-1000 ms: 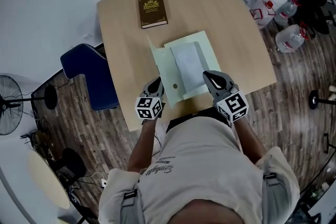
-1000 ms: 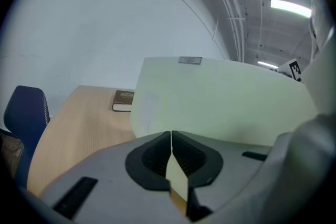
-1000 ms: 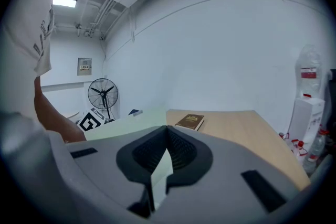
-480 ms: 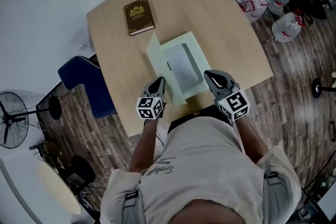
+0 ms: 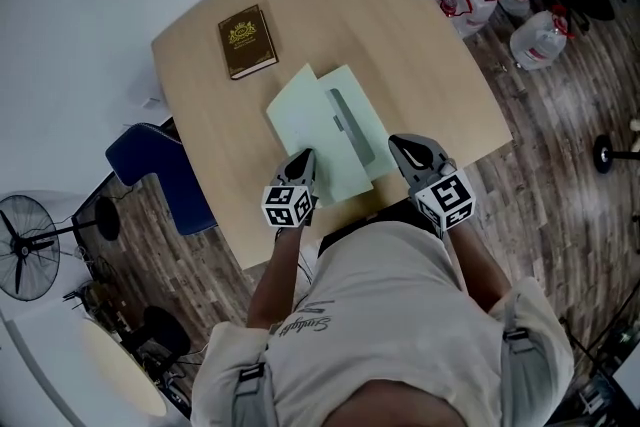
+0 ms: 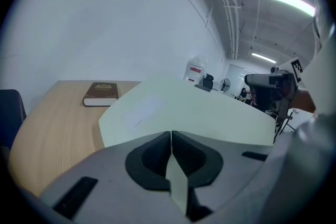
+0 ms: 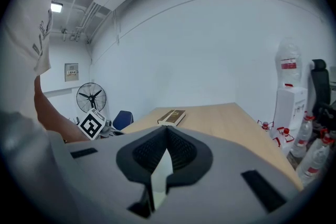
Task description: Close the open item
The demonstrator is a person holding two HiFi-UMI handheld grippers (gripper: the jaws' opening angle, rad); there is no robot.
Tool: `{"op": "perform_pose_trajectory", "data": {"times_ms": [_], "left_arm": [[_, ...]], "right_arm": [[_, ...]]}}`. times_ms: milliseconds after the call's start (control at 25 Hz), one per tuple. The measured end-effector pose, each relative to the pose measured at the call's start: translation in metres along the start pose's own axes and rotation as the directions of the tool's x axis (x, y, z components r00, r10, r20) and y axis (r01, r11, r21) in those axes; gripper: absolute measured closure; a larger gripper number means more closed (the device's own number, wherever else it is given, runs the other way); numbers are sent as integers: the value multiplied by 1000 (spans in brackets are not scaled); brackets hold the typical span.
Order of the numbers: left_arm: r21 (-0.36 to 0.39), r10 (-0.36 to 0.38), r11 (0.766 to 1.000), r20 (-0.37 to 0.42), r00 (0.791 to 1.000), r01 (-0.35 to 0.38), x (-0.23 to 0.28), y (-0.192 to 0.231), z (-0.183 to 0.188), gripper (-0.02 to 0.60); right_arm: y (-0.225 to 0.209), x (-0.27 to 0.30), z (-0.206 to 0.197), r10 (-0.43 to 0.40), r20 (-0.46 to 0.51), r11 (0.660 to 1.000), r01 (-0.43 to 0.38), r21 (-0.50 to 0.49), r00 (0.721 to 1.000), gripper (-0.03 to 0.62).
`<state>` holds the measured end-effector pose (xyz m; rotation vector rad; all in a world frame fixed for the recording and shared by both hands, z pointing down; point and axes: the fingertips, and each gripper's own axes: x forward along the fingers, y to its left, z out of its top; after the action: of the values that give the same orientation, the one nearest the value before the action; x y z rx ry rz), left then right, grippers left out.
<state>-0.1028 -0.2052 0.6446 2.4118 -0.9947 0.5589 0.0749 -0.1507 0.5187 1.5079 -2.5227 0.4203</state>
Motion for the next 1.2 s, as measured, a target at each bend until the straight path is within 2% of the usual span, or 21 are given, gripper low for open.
{"op": "perform_pose_trajectory", "data": {"times_ms": [800, 1200], "left_arm": [[-6, 7, 1000, -97, 995, -8, 50, -20, -18, 565], [8, 21, 1000, -148, 989, -20, 65, -27, -28, 565]], "right_arm": [[-43, -9, -13, 11, -28, 999, -9, 39, 1000, 605], [-54, -1, -23, 50, -64, 998, -48, 39, 997, 605]]}}
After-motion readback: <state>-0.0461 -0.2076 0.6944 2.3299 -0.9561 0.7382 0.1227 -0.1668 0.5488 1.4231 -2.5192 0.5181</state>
